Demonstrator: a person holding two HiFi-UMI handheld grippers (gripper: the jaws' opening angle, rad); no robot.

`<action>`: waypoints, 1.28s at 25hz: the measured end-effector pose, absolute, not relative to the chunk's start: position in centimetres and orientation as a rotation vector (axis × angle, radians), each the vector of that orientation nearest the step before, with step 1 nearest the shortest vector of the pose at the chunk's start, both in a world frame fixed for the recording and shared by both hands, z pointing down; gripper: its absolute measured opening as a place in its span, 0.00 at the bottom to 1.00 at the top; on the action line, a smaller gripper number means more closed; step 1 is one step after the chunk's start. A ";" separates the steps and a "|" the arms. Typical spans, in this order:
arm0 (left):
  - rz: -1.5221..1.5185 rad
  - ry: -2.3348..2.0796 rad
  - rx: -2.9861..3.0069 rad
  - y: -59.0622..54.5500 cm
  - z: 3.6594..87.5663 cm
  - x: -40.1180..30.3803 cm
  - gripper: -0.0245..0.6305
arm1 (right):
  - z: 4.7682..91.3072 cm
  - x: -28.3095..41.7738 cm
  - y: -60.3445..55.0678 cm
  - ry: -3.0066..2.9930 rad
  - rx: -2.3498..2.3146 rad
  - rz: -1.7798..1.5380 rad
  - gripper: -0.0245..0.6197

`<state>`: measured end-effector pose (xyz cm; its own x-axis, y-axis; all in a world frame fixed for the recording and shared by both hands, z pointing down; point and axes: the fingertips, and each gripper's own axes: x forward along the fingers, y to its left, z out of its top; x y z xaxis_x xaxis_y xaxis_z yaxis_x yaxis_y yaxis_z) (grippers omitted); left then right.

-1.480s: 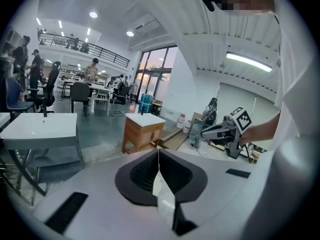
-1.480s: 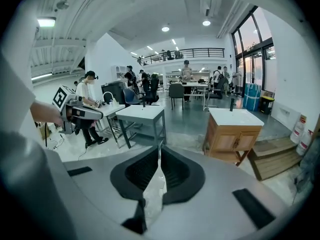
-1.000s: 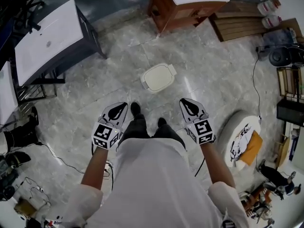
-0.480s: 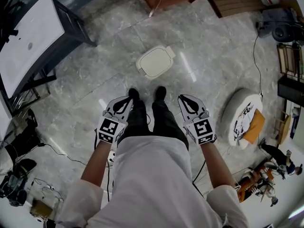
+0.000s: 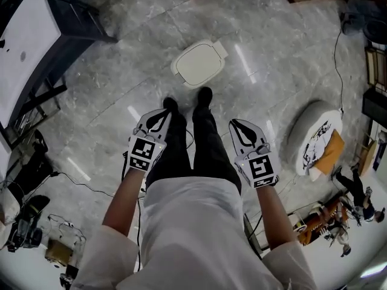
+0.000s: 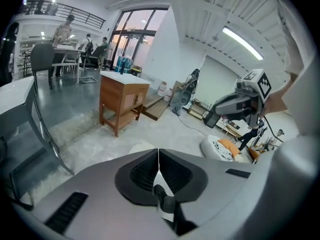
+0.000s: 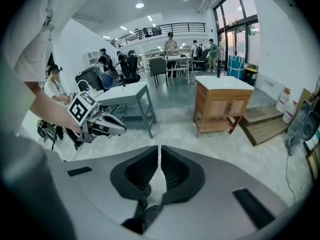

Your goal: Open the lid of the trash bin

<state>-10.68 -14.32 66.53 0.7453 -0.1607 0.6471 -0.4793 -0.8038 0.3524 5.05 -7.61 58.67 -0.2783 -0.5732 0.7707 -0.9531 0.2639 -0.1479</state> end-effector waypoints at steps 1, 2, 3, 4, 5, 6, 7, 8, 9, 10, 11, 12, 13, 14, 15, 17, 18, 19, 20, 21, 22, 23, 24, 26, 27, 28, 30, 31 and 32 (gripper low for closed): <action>0.865 -0.476 2.442 -14.3 67.3 -10.3 0.07 | 59.3 5.1 -7.7 -1.950 1.374 0.843 0.09; 0.893 -0.470 2.450 -14.3 68.0 -9.8 0.07 | 60.0 5.2 -7.8 -1.951 1.368 0.849 0.09; 0.921 -0.465 2.460 -14.4 68.8 -9.5 0.07 | 60.7 5.3 -7.8 -1.952 1.359 0.852 0.09; 0.947 -0.460 2.468 -14.4 69.6 -9.2 0.07 | 61.5 5.4 -7.8 -1.952 1.347 0.856 0.09; 0.969 -0.456 2.474 -14.4 70.5 -8.9 0.07 | 62.4 5.6 -7.8 -1.953 1.337 0.865 0.09; 0.988 -0.452 2.477 -14.4 71.3 -8.6 0.07 | 63.2 5.8 -7.9 -1.953 1.330 0.879 0.09; 1.005 -0.447 2.481 -14.5 72.2 -8.3 0.07 | 64.0 6.0 -8.0 -1.953 1.327 0.898 0.09; 1.020 -0.442 2.485 -14.5 73.1 -8.0 0.07 | 64.9 6.3 -8.3 -1.952 1.326 0.917 0.09; 1.037 -0.436 2.491 -14.6 74.0 -7.7 0.07 | 65.8 6.6 -8.5 -1.951 1.326 0.933 0.09; 1.057 -0.430 2.499 -14.7 74.9 -7.4 0.07 | 66.8 6.8 -8.7 -1.950 1.324 0.942 0.09; 1.081 -0.423 2.506 -14.7 75.9 -7.1 0.07 | 67.7 7.1 -8.8 -1.948 1.321 0.946 0.09; 1.110 -0.416 2.510 -14.6 76.8 -7.0 0.07 | 68.6 7.4 -8.9 -1.946 1.318 0.948 0.09; 1.139 -0.410 2.509 -14.6 77.8 -6.8 0.07 | 69.5 7.7 -9.0 -1.945 1.316 0.950 0.09; 1.164 -0.403 2.505 -14.6 78.8 -6.7 0.07 | 70.4 8.0 -9.2 -1.944 1.313 0.955 0.09; 1.184 -0.397 2.501 -14.6 79.8 -6.5 0.07 | 71.2 8.2 -9.3 -1.944 1.311 0.966 0.09; 1.215 -0.389 2.498 -14.8 81.7 -6.1 0.07 | 72.8 8.5 -9.6 -1.946 1.303 0.988 0.09; 1.226 -0.387 2.498 -14.9 82.6 -5.8 0.07 | 73.6 8.6 -9.6 -1.949 1.297 0.991 0.09; 1.238 -0.386 2.495 -15.0 83.5 -5.6 0.07 | 74.4 8.7 -9.7 -1.953 1.289 0.994 0.09; 1.253 -0.383 2.490 -15.1 84.4 -5.5 0.07 | 75.1 8.6 -9.8 -1.959 1.283 1.002 0.09; 1.271 -0.377 2.484 -15.2 85.2 -5.4 0.07 | 75.7 8.5 -9.9 -1.963 1.277 1.015 0.09; 1.291 -0.368 2.479 -15.2 86.1 -5.3 0.07 | 76.3 8.4 -9.9 -1.966 1.269 1.026 0.09; 1.313 -0.359 2.475 -15.1 87.0 -5.3 0.07 | 77.0 8.4 -9.8 -1.966 1.260 1.035 0.09; 1.335 -0.352 2.473 -15.1 87.9 -5.2 0.07 | 77.8 8.5 -9.5 -1.966 1.251 1.044 0.09; 1.366 -0.344 2.471 -15.2 89.7 -5.0 0.07 | 79.1 8.6 -9.2 -1.970 1.239 1.065 0.09; 1.376 -0.341 2.469 -15.2 90.6 -5.0 0.07 | 79.8 8.6 -9.2 -1.971 1.235 1.077 0.09; 1.383 -0.338 2.467 -15.2 91.4 -4.9 0.07 | 80.3 8.6 -9.2 -1.970 1.234 1.087 0.09; 1.401 -0.325 2.465 -15.1 92.9 -4.7 0.07 | 81.4 8.7 -9.1 -1.967 1.239 1.107 0.09; 1.414 -0.317 2.464 -15.1 93.6 -4.7 0.07 | 81.8 8.8 -9.0 -1.965 1.242 1.116 0.09; 1.427 -0.310 2.461 -15.0 94.3 -4.7 0.07 | 82.3 8.9 -8.9 -1.963 1.244 1.124 0.09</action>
